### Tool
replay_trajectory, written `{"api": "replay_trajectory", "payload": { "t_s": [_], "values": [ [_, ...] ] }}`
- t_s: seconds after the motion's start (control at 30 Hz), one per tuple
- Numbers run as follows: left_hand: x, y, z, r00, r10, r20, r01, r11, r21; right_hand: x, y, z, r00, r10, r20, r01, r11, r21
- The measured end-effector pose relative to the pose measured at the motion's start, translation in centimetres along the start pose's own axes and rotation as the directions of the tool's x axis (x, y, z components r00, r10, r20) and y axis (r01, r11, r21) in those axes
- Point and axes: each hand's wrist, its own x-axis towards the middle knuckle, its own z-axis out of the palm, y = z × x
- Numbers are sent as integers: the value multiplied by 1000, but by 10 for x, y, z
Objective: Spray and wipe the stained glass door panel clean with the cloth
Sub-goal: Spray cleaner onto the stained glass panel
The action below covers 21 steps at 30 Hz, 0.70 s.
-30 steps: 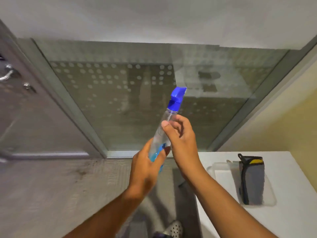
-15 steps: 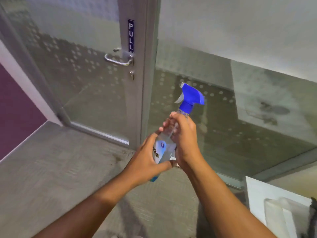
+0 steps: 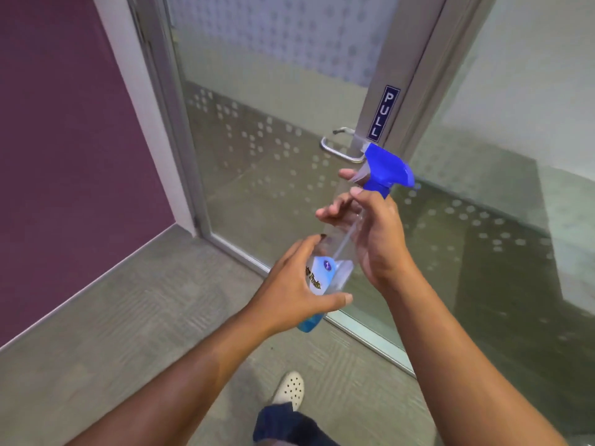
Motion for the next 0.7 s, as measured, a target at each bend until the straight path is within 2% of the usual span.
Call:
{"api": "replay_trajectory", "payload": {
  "t_s": [0.33,0.5,0.7],
  "values": [
    [110,-49,-72,1000,-4,-14,5,997,74,130,56,35,998,17,-54,-9,989,151],
    [173,-62,-102,1000,-1,-12,3,995,98,200,67,43,999,13,-37,-4,977,212],
    [233,-77,-135,999,23,-49,-18,995,102,269,76,60,1000,-10,-28,16,977,213]
  ]
}}
